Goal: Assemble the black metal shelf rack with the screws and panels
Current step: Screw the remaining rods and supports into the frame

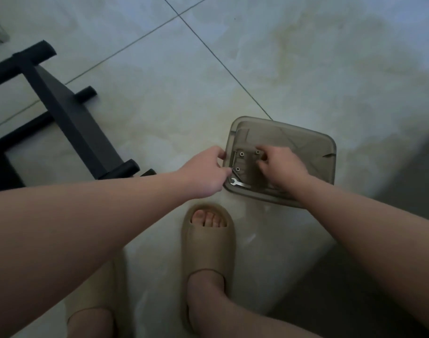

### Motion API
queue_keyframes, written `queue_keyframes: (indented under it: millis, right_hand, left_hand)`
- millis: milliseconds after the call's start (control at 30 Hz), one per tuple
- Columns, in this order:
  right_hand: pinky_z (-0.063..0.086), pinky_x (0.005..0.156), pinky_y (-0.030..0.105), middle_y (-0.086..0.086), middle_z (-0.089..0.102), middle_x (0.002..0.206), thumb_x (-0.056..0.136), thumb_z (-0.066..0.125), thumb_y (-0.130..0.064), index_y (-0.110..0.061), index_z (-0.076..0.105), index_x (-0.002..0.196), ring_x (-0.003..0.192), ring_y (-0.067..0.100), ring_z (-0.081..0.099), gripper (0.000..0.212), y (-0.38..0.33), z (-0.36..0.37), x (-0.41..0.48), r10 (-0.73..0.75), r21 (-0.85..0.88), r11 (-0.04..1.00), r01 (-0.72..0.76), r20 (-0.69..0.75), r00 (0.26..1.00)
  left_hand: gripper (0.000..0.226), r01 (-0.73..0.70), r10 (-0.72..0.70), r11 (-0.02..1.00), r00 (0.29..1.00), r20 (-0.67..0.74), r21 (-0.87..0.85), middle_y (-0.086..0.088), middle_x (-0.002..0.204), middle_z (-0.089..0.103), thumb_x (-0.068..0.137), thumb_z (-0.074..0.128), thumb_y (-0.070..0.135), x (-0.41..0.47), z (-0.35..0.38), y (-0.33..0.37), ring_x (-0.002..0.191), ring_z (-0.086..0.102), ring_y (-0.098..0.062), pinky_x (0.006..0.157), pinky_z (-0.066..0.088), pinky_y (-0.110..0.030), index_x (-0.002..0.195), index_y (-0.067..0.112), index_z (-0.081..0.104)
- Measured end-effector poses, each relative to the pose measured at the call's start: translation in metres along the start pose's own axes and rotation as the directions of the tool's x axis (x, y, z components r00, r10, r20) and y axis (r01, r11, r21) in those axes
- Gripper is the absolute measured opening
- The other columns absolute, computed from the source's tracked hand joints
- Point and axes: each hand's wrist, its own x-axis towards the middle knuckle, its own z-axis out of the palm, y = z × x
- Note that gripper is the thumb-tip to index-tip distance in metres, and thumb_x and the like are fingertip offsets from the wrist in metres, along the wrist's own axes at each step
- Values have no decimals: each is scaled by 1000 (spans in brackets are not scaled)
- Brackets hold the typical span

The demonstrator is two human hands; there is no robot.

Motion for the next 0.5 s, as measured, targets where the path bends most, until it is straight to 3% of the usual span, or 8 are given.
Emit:
queue_keyframes:
  millis: [100,333,500]
  right_hand:
    - [52,87,43,15,67,126,101,54,-25,-23,60,135,115,38,61,35,6,11,13,11,-43,999,-11,-20,1000]
    - [52,82,46,18,66,114,100,53,-18,-12,61,116,105,41,61,19,12,26,21,-16,-97,995,8,-79,997]
    - [44,71,37,15,67,112,98,52,-17,-15,61,111,102,39,61,16,10,27,23,-12,-104,995,3,-83,996]
  left_hand:
    - [26,-10,10,999,1000,7,-47,-9,89,70,99,57,22,1,-1,-5,70,64,-21,67,46,-30,124,20,53]
    - [23,-27,30,994,999,21,-104,-2,83,66,100,56,23,4,0,-12,66,58,-15,72,45,-31,122,22,54]
    - [24,-29,31,992,999,17,-122,-5,87,68,99,56,24,4,0,-13,69,60,-19,72,46,-31,123,22,54]
